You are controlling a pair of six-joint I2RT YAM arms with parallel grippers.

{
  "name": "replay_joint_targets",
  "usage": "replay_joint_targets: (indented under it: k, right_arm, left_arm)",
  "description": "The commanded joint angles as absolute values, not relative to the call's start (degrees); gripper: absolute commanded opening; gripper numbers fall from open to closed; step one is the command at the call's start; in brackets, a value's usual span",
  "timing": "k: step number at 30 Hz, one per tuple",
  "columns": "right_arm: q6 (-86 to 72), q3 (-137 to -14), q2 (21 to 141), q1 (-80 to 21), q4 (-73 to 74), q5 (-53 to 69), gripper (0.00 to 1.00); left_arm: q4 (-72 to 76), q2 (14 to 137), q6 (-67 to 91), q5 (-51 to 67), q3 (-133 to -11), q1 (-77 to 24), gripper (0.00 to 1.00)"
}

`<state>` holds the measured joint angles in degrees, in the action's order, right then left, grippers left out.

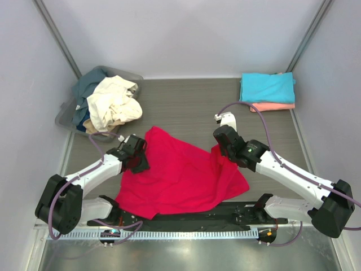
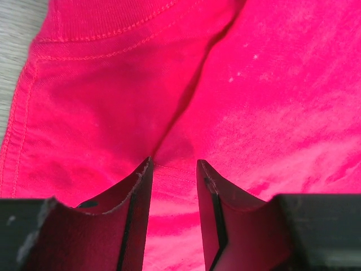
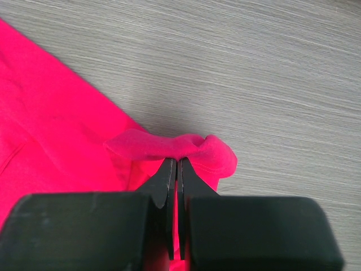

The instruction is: Fold and stack the t-shirts

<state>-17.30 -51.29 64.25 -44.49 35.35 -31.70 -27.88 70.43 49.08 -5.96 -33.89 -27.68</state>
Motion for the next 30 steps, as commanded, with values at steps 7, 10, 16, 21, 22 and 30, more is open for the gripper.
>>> replay_joint_targets:
  k: [7, 10, 16, 21, 22, 30]
  right_arm:
    - [-17.3, -50.9, 62.2, -44.0, 33.0, -31.7, 0.01]
    - [-17.2, -50.7, 62.1, -43.9, 33.1, -31.4, 0.01]
    - [-17.3, -50.6, 61.9, -43.9, 33.0, -30.9, 0.01]
    - [-17.3, -50.5, 62.0, -43.9, 33.0, -30.9, 0.01]
    - [-17.3, -50.5, 62.0, -43.8, 33.1, -31.0, 0.01]
    - [-17.8, -50.5, 61.0, -43.8, 33.2, -31.2, 0.01]
  left_arm:
    - [-26.5, 71.3, 48.9, -6.4, -33.5, -28.5, 0.35]
    - [-27.0, 70.5, 48.8, -7.2, -33.7, -28.6, 0.35]
    - [-28.4, 70.9, 48.2, -9.0, -34.1, -28.7, 0.39]
    - [-28.3, 70.8, 48.3, -8.8, -33.8, -28.7, 0.2]
    - [-28.4, 70.5, 48.3, -8.7, -33.8, -28.7, 0.15]
    - [-32.2, 66.2, 47.9, -7.4, -37.5, -28.8, 0.0]
